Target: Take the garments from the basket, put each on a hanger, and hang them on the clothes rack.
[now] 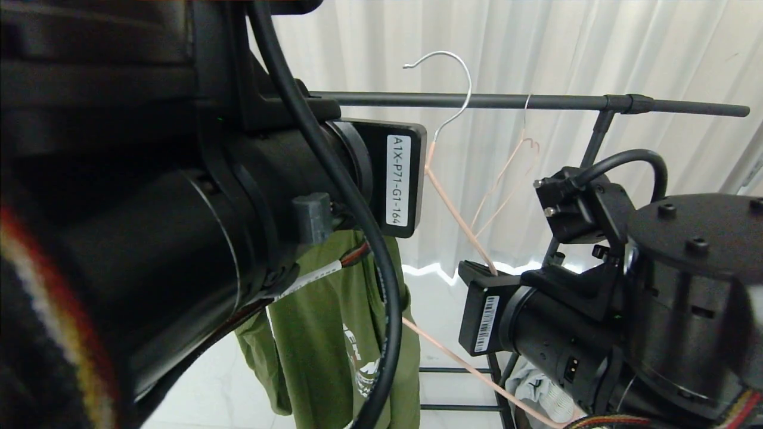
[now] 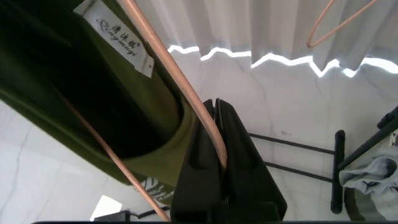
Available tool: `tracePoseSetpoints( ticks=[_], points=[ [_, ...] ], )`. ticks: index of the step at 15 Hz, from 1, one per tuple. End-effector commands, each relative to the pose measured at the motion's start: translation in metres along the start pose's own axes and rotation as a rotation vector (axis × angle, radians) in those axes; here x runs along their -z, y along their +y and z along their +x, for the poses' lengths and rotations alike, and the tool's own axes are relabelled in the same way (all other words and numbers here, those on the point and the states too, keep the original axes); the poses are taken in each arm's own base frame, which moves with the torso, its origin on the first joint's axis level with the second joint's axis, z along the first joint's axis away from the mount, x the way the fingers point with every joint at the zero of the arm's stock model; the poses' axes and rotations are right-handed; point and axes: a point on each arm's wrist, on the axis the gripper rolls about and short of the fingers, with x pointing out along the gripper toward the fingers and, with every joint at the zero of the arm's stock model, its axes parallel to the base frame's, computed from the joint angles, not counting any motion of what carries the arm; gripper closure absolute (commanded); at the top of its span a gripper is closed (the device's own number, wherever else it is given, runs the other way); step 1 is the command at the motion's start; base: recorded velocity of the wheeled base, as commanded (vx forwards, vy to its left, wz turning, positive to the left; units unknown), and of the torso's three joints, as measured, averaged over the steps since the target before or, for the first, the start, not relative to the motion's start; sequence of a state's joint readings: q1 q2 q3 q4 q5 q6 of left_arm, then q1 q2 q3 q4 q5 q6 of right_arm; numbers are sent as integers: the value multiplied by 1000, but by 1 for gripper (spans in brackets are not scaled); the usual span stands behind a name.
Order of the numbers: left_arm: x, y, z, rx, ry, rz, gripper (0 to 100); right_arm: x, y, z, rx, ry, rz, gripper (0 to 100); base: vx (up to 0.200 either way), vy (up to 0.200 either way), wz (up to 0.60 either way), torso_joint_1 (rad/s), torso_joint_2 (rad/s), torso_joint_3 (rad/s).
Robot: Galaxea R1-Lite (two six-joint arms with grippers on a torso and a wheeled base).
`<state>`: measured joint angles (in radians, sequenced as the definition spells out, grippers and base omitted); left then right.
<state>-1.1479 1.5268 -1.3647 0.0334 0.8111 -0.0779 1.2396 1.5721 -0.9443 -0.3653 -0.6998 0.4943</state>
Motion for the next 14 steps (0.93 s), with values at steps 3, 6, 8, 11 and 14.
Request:
tracePoseSetpoints(
  ticks=[3,6,8,11,14],
  points=[
    [-1,-2,-5,21,-5,-3,100,7,3,8,11,19,-72,100,0,0,0,0,0,0],
    [3,3,-10,35,3,7,100,-2,-4,13,24,-22,-132,100,0,0,0,0,0,0],
    [6,5,-12,35,8,11,100,-15,-9,20,36,-96,-154,100,0,0,0,0,0,0],
    [14,6,-12,32,27,29,100,-28,-11,24,20,-188,-173,100,0,0,0,0,0,0],
    [21,6,-11,28,37,40,100,-37,-11,20,17,-229,-203,100,0,0,0,0,0,0]
  ],
)
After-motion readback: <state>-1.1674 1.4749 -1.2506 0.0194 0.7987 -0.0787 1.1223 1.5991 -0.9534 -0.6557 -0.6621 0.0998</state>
